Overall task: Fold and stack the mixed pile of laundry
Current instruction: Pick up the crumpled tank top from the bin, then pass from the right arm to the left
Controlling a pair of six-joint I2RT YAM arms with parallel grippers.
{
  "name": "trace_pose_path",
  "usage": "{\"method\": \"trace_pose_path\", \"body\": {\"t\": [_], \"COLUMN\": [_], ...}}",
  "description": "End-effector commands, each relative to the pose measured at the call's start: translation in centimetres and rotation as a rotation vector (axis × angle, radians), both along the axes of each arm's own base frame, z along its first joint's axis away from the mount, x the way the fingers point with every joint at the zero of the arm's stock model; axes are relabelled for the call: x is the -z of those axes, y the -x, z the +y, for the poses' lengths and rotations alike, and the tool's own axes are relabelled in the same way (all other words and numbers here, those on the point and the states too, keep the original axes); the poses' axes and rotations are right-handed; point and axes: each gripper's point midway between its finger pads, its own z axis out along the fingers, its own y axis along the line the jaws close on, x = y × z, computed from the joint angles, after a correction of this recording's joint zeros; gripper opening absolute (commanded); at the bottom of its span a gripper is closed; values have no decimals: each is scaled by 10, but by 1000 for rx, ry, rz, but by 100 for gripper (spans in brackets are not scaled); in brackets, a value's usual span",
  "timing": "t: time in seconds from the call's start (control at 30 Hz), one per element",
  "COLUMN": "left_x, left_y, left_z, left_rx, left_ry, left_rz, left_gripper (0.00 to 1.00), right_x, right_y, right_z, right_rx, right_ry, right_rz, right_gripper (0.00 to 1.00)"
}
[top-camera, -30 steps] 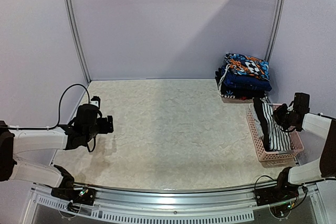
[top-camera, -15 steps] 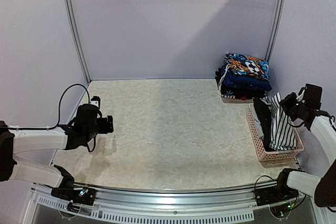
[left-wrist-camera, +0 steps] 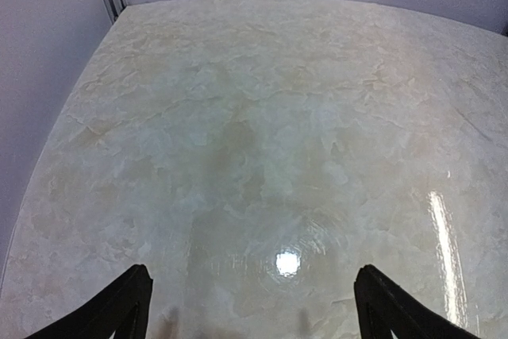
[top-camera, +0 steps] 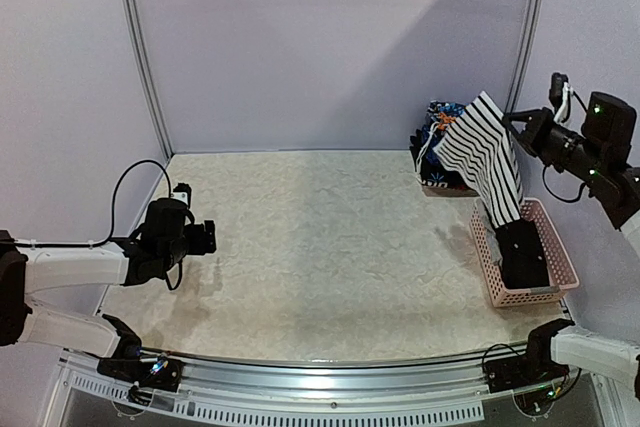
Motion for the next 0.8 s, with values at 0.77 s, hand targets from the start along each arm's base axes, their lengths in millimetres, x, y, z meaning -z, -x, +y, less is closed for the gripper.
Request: {"method": "trace_pose_path", "body": {"t": [0.77], "left_x": [-26], "left_y": [15], "left_z": [-47], "left_rx": [287], "left_ry": [146], "left_rz": [-126], "left_gripper": [85], "right_x": [-3], "right_y": [-43], "right_z": [306], "right_rx": [-526], "right_ry": [484], "right_rz": [-63], "right_gripper": [0]}}
